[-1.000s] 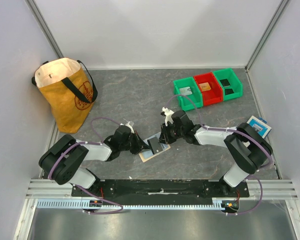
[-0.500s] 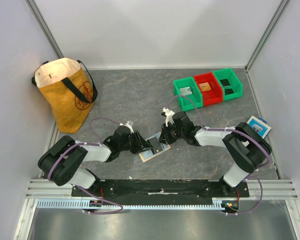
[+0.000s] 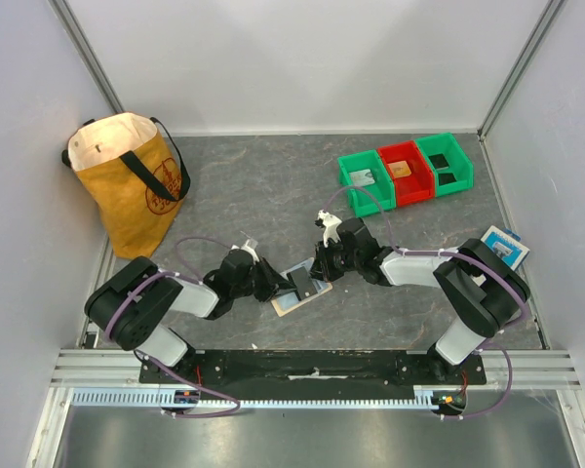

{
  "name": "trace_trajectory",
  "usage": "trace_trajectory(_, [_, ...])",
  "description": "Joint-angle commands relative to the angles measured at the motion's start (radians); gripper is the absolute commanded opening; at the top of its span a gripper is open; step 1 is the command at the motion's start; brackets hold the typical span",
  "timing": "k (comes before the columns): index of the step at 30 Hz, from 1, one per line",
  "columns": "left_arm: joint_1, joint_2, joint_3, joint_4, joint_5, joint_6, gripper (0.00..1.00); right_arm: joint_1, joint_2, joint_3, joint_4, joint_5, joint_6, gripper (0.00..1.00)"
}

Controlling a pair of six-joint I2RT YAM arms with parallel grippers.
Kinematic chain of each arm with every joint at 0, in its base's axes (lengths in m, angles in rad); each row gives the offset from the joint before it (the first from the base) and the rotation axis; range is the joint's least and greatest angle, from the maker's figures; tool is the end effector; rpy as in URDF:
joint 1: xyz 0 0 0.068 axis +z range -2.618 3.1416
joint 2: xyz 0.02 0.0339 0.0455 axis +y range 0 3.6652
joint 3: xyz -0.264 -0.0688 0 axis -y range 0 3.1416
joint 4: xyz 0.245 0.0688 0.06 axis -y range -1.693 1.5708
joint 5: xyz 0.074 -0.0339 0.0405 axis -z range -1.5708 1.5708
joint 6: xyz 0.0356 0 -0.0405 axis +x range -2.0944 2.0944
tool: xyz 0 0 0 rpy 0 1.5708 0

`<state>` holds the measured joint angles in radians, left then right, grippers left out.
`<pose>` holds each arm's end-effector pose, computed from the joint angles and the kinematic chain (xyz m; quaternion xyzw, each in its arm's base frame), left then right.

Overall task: Take the credit cards out of the card holder
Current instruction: Remove the credit card from the card holder.

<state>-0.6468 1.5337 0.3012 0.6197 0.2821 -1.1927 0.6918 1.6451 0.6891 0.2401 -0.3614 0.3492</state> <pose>0.1829 -0.1505 0.1039 -0.1745 0.8636 -0.4386 0.1773 0.2314 0.2080 0.1408 -0.2260 0.8694 0.3447 0.2725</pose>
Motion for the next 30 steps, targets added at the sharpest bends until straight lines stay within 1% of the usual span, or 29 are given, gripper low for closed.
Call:
trace_trajectory(1, [0.009, 0.000, -0.045, 0.084, -0.012, -0.047, 0.12, 0.000, 0.025, -0.037, -0.036, 0.036, -0.010, 0.17])
trace_trajectory(3, [0.009, -0.012, -0.051, 0.083, -0.015, -0.047, 0.03, -0.002, 0.028, -0.040, -0.039, 0.039, -0.010, 0.17])
trace_trajectory(4, [0.012, -0.017, -0.054, 0.080, -0.015, -0.048, 0.02, -0.003, 0.031, -0.040, -0.039, 0.041, -0.010, 0.16])
trace_trajectory(9, [0.019, -0.069, -0.079, 0.046, -0.014, -0.039, 0.02, -0.012, 0.041, -0.036, -0.051, 0.062, -0.010, 0.09])
trace_trajectory(16, [0.038, -0.161, -0.126, -0.032, -0.003, -0.016, 0.02, -0.025, 0.058, -0.023, -0.079, 0.081, -0.015, 0.08])
trace_trajectory(20, [0.039, -0.259, -0.109, -0.182, -0.011, 0.064, 0.02, -0.029, 0.051, 0.001, -0.091, 0.076, -0.018, 0.08])
trace_trajectory(26, [0.050, -0.470, -0.079, -0.420, -0.061, 0.166, 0.02, -0.034, 0.041, 0.076, -0.130, 0.078, -0.036, 0.08])
trace_trajectory(29, [0.061, -0.546, -0.060, -0.498, -0.067, 0.209, 0.02, -0.034, 0.029, 0.108, -0.153, 0.078, -0.039, 0.09])
trace_trajectory(30, [0.064, -0.566, -0.054, -0.520, -0.066, 0.222, 0.02, -0.034, 0.015, 0.116, -0.162, 0.073, -0.041, 0.11])
